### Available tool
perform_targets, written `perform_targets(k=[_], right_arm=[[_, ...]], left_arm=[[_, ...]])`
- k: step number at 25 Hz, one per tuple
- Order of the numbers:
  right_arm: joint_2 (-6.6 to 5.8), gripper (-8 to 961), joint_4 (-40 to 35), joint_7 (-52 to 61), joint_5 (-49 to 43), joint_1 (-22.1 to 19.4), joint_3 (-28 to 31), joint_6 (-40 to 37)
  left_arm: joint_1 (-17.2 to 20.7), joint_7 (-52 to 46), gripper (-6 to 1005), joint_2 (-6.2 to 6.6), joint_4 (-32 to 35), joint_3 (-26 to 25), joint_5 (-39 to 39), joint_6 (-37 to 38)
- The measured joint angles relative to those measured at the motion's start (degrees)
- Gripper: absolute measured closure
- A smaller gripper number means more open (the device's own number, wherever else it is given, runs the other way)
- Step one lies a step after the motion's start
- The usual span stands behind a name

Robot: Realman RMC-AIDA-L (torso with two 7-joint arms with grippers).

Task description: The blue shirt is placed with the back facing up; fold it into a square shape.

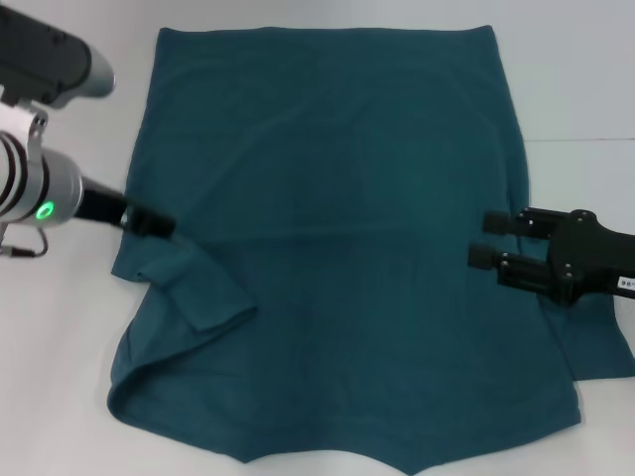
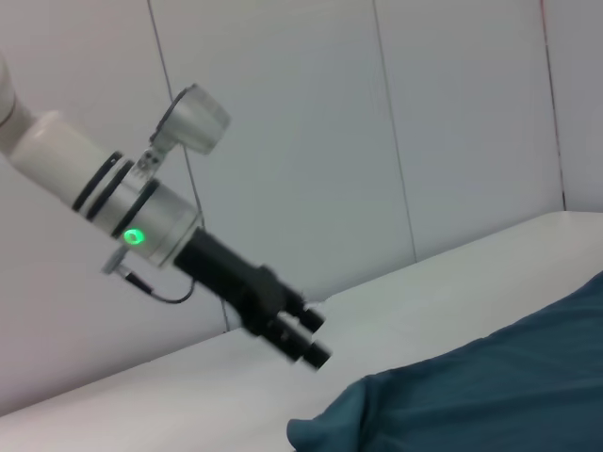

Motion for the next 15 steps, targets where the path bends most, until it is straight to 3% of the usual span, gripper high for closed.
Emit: perform_targets(k=[7,15], right_arm=[[0.21,370,0.0,0.0,-0.2,0.6,-0.5,1.0],[0.48,370,0.2,-0.1,-0.3,0.7,-0.5,1.1]], left_arm=[[1.3,0.6,216,0.00,0.1,1.0,0.9,4.8],[1.6,3.6,219,-0.07,-5.4,1.3,0.8,0.6]])
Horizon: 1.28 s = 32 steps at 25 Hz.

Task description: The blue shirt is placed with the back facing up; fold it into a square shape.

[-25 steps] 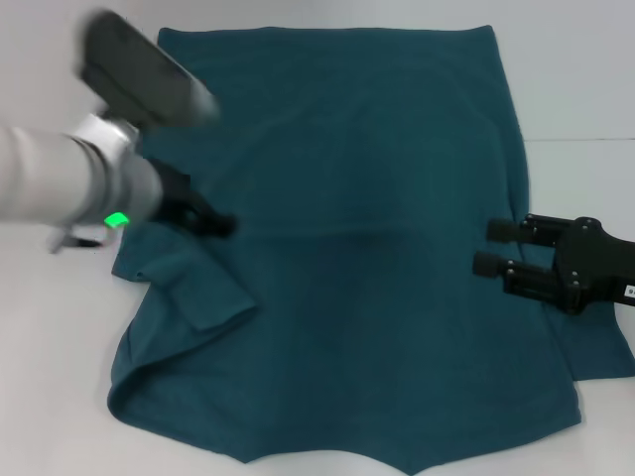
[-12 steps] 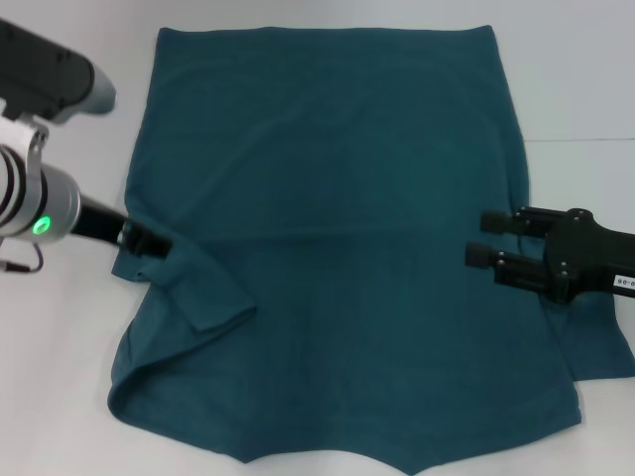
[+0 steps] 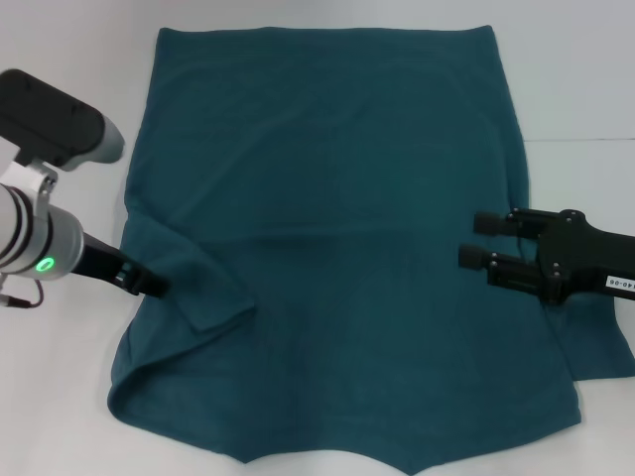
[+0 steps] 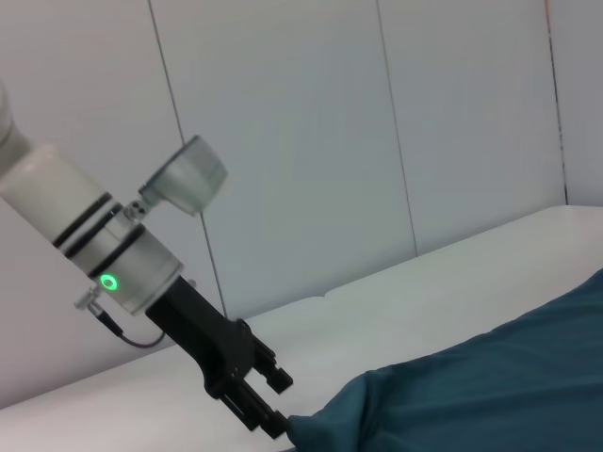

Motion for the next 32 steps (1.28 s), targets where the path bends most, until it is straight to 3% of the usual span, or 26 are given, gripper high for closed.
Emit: perform_targets(k=[4,15,21,32], right_arm=[[0.17,370,0.1,0.0,0.0,-0.2,0.0,0.0],[0.45,369,0.2,0.0,0.0,-0.6,0.0,0.0],[0.52,369,0.3,-0.1,0.0,-0.7,0.0,0.0],[0.61,369,0.4,-0.1,0.0,-1.2,0.3,0.0]], left_arm=[[-0.4,0.6,220,-0.09,-2.3,1.2,-0.4,-2.8],[-0.6,0.7,344,-0.21,-4.5,2.8,-0.6,-5.3],[-0.8,0.8,492,-0.20,-5.5,2.7,-0.6,-5.4],[-0.6,2.5,872,-0.38,-5.7,6.9,-0.6,-7.2]])
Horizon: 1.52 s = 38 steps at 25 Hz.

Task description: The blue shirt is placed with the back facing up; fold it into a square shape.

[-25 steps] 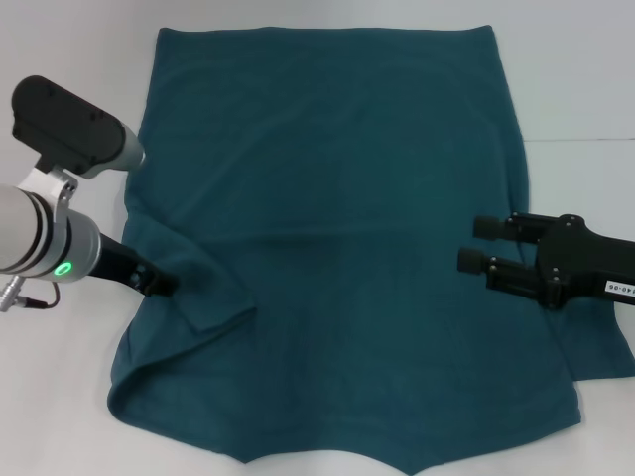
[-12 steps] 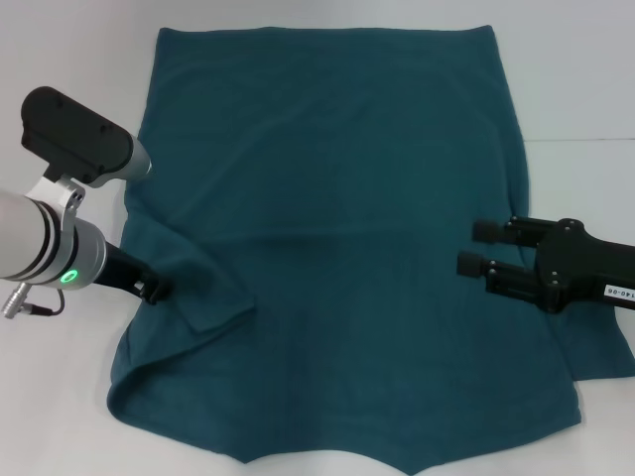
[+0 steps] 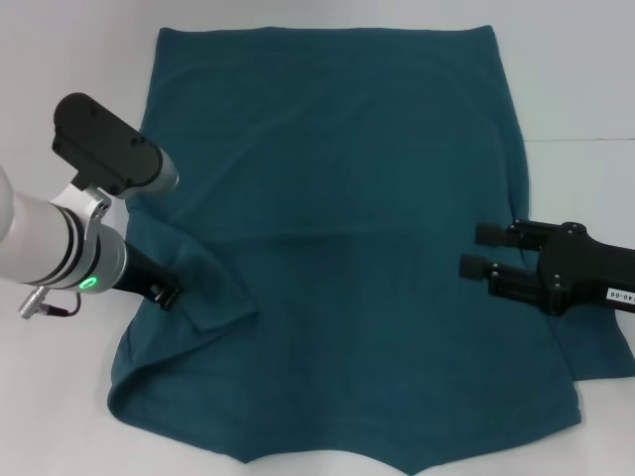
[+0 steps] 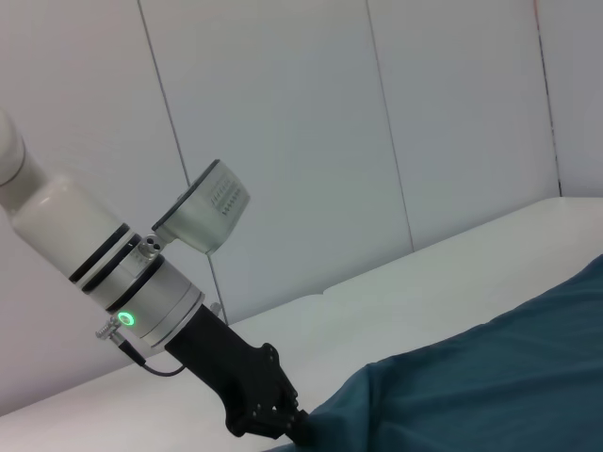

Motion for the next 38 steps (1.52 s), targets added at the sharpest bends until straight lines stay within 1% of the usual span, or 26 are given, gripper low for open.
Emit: perform_targets(k=[2,10,13,25,32,38], right_arm=[[0.00,369,0.0,0.0,0.0,-0.2,0.0,-0.1],[0.00,369,0.0,0.0,0.3,-1.0,0.2,-0.5],[0.00,369,0.0,0.0,0.4,-1.1,0.2,-0.6],[0.01,369,-0.2,0.0,0.5,-1.3,0.2,-0.9],[0.10,369,0.0,-0.2,0.3,-1.5,0.2,-0.8],[0.43,369,0.0,-0.7,0.2,-1.9,0.2,-0.8]], left_arm=[[-0.1,-0.1,949,-0.01,0.2,0.4,0.1,-0.2],[0.0,-0.3,956,0.01,3.2,0.5,0.4,-2.2],[-0.5,-0.2,959,0.01,3.3,1.1,0.0,-3.4],[-3.0,-1.1,940,-0.14,-0.4,7.8,-0.9,-9.8],[-4.5,-1.2,928,-0.17,-1.5,8.4,-1.8,-12.3],[-6.6,-1.2,917,-0.17,-4.5,8.4,-2.4,-14.4]])
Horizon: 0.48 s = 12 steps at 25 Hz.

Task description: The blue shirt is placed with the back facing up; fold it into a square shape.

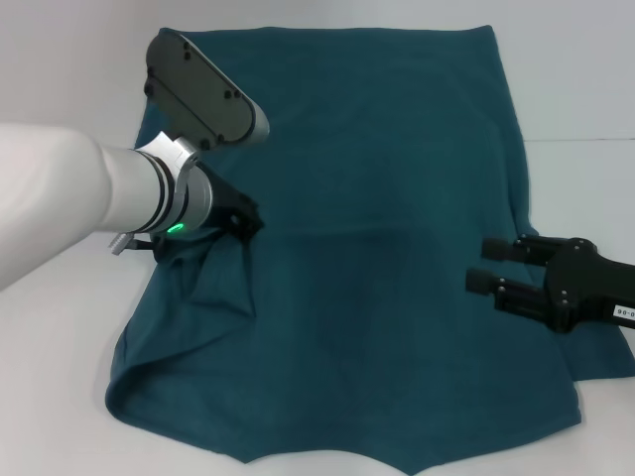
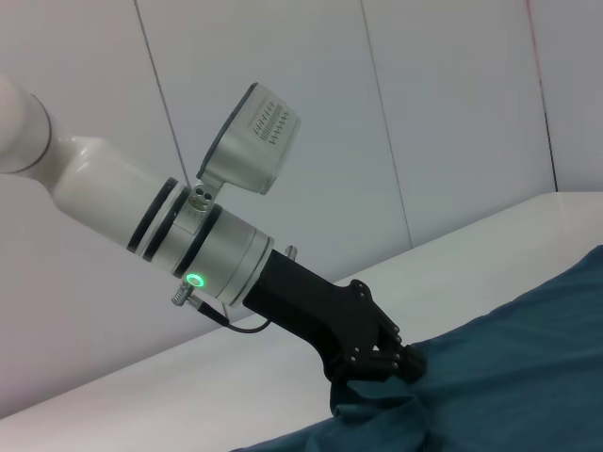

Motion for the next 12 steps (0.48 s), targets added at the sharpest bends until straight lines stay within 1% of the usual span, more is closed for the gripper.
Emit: perform_targets(k=[3,6,9,12], right_arm=[[0.03,369,0.0,-0.1,0.0,-0.4,0.0,0.0],[0.03,369,0.0,-0.1,0.0,-0.9,0.0,-0.1],[0.12,369,-0.1,0.0,0.1,-1.5,0.0,-0.3],[0.18,369,-0.2,0.3,0.2,-1.6,0.0,-0.4]], left_arm=[[-0.1,0.0,912,0.00,-0.5,0.0,0.5,-0.3],[0.9,0.1,907,0.22,0.8,-0.6,2.0,1.4],[2.8,2.4,901,0.57,4.7,-2.8,3.0,6.1],[4.8,5.0,896,0.62,10.1,-6.9,3.1,10.0]])
